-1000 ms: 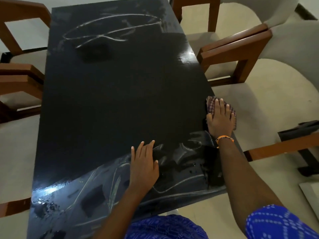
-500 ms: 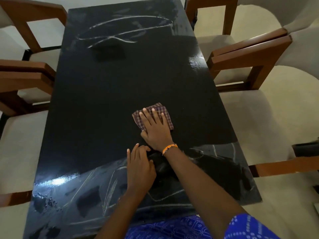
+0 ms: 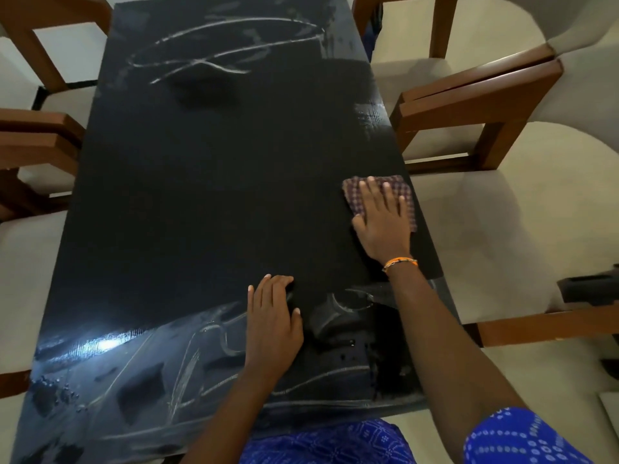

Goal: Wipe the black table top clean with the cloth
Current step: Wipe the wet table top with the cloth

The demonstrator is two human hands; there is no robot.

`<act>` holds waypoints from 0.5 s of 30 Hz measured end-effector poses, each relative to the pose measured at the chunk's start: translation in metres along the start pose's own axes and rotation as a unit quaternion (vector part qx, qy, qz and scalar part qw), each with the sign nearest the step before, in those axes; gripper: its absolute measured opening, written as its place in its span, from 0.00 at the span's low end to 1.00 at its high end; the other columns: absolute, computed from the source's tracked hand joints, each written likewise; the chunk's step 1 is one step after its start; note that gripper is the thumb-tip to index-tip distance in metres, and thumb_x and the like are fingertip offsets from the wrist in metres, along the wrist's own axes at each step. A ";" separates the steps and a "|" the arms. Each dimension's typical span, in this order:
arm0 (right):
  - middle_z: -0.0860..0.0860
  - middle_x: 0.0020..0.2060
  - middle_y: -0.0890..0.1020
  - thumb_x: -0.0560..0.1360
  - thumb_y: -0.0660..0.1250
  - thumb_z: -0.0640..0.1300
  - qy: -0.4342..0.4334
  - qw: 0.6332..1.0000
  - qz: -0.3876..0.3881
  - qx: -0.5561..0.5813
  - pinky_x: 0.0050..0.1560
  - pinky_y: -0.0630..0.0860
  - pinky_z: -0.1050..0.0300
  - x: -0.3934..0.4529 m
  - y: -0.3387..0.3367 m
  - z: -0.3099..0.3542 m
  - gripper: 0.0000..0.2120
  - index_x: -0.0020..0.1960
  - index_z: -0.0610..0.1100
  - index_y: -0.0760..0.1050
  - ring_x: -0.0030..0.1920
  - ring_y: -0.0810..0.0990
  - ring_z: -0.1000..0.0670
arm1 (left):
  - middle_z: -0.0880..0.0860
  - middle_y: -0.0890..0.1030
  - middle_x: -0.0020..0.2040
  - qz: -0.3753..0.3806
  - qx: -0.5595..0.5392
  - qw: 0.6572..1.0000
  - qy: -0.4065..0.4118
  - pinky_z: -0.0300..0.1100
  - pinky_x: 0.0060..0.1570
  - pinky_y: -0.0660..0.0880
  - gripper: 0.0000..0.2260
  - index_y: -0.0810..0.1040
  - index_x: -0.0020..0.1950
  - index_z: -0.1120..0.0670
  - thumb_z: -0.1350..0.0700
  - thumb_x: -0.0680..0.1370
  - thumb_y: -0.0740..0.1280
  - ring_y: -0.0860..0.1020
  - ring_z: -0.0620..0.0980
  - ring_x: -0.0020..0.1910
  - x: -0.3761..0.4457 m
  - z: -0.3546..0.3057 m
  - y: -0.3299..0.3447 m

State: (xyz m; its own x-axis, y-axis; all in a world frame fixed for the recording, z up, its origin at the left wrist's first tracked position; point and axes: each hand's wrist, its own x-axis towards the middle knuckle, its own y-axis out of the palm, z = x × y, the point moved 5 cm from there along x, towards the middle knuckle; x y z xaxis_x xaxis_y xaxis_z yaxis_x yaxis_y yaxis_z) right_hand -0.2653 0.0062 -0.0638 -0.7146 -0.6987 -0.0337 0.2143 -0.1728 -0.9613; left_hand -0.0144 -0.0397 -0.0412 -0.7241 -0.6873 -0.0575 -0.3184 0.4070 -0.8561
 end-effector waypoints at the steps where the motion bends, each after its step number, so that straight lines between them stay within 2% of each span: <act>1: 0.50 0.77 0.53 0.77 0.55 0.51 0.023 1.000 -0.005 -0.006 0.76 0.46 0.44 -0.001 -0.004 -0.014 0.30 0.77 0.49 0.50 0.77 0.49 0.46 | 0.52 0.70 0.65 0.003 0.003 1.000 0.006 0.48 0.73 0.46 0.20 0.68 0.65 0.54 0.60 0.73 0.65 0.62 0.52 0.72 0.000 -0.003 0.001; 8: 0.49 0.78 0.50 0.79 0.55 0.52 0.055 0.998 0.008 -0.008 0.75 0.44 0.45 -0.027 -0.010 -0.035 0.30 0.77 0.48 0.48 0.77 0.47 0.45 | 0.53 0.69 0.67 0.030 0.012 0.998 0.051 0.49 0.73 0.46 0.21 0.67 0.67 0.54 0.60 0.74 0.64 0.61 0.53 0.72 -0.003 -0.019 0.012; 15: 0.50 0.78 0.52 0.78 0.53 0.52 0.092 0.996 -0.005 -0.008 0.75 0.46 0.44 -0.121 -0.006 -0.047 0.30 0.77 0.49 0.48 0.77 0.49 0.45 | 0.52 0.67 0.69 0.072 0.002 0.993 0.094 0.47 0.73 0.42 0.22 0.65 0.68 0.53 0.58 0.75 0.64 0.58 0.51 0.73 -0.018 -0.023 0.017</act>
State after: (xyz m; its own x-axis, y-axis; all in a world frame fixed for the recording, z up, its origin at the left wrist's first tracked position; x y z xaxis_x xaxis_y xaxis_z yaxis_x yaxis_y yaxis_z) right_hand -0.2113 0.1240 -0.0669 -0.8267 -0.5580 -0.0722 0.1968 -0.1665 -0.9662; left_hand -0.0213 -0.0066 -0.0426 -0.8635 -0.4974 -0.0831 -0.2013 0.4911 -0.8475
